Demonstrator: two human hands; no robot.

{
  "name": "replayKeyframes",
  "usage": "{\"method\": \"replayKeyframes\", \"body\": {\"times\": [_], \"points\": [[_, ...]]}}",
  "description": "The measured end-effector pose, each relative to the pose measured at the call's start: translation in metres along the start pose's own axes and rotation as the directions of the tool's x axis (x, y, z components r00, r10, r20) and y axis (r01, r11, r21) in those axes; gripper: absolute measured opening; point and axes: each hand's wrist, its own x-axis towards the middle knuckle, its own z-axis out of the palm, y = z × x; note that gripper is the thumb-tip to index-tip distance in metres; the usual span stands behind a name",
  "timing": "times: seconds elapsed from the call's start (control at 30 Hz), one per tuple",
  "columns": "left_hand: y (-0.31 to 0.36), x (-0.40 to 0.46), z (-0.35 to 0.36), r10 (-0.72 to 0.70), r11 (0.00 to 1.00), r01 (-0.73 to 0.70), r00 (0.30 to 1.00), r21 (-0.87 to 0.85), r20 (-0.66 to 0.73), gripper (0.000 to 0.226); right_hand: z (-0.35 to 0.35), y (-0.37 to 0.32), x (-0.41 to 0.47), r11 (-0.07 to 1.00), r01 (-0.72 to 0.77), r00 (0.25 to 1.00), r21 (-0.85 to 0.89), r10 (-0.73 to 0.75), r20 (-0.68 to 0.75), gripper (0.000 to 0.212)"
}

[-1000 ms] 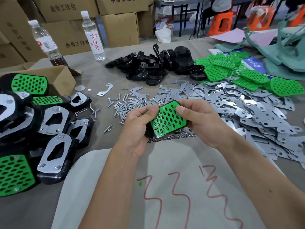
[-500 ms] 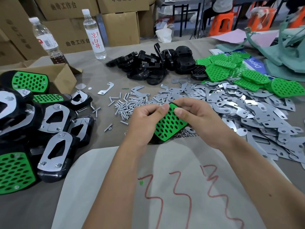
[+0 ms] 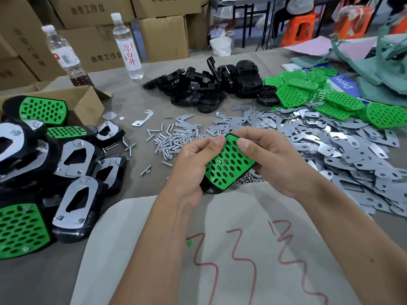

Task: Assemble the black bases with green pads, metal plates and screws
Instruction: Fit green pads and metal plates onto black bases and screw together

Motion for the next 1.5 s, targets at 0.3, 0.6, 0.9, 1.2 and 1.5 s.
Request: {"method": "replayKeyframes", "body": {"times": [0.3,0.6,0.9,1.2,1.5], "points": [[-0.003,0.002,0.008,-0.053,0.994,0.067,0.985,0.084,-0.167,0.043,-0.001,0.001,0.003,0.994,-0.103,0.981,-0.039,0.095,-0.168,0.021],[0.001,0.001,0.009,-0.140,0.989,0.148,0.965,0.020,-0.223,0.038,0.003,0.003,0.003,0.975,-0.096,0.966,-0.199,0.044,-0.253,0.015],[0.004,0.001,-0.005,-0.078,0.978,0.085,0.996,0.191,-0.045,0.008,0.002,0.000,0.001,0.983,-0.163,0.965,0.087,0.177,-0.196,0.024],[0.004,0.004,-0.011,-0.059,0.998,0.057,0.997,0.034,0.046,0.037,0.003,-0.004,-0.001,0.969,-0.105,0.990,0.225,0.122,-0.065,0.044],[0.007,0.002,-0.008,-0.059,0.998,0.061,0.995,-0.029,0.078,0.025,0.004,-0.002,-0.001,0.947,-0.153,0.979,0.281,0.185,-0.089,0.035]]}}
